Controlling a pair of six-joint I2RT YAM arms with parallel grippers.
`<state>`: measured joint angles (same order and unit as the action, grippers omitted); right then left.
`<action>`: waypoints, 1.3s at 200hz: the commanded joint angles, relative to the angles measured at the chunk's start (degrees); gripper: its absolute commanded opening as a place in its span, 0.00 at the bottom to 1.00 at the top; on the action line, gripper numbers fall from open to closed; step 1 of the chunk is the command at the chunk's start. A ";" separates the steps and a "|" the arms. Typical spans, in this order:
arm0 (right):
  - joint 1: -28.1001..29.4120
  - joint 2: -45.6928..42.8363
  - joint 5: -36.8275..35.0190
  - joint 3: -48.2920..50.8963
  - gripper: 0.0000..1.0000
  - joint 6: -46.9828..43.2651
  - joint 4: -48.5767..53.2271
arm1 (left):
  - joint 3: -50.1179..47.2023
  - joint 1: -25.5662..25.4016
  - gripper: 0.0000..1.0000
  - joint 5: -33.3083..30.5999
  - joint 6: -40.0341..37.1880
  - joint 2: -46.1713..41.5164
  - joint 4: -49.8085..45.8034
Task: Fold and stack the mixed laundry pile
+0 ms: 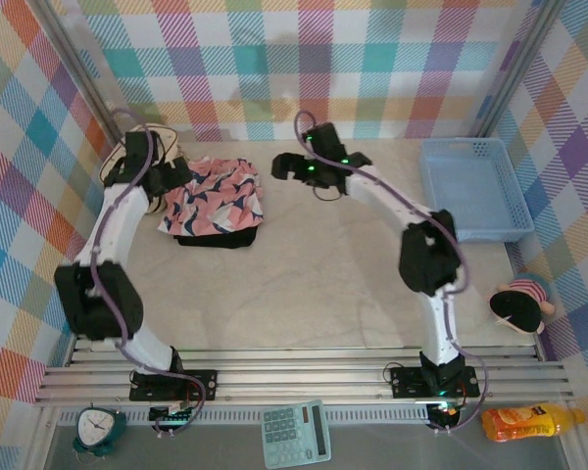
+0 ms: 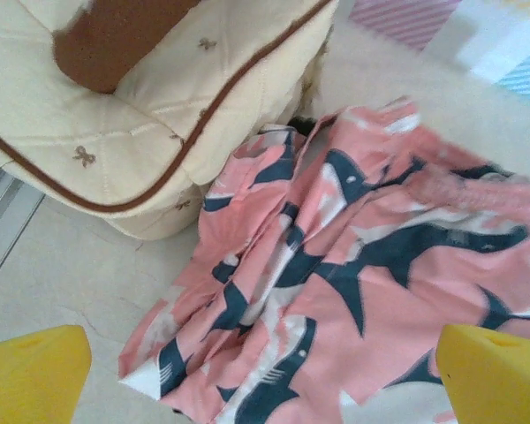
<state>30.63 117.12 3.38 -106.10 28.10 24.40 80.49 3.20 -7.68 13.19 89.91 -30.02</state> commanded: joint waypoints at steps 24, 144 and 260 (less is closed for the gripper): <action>-7.84 -17.80 -6.33 30.59 0.99 -25.56 -8.60 | -23.55 0.50 1.00 2.88 2.24 -9.66 17.16; -24.22 -31.39 -9.81 65.29 0.99 -37.41 -47.89 | -48.41 -4.15 1.00 0.17 -10.35 -2.77 59.79; -29.62 -29.56 -3.43 83.02 0.99 -28.05 -71.61 | -56.64 -7.95 1.00 -2.85 -13.91 -0.39 76.43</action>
<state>4.93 84.93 -6.09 -26.96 -4.45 -32.45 23.81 -4.10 -8.73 0.47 89.43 43.48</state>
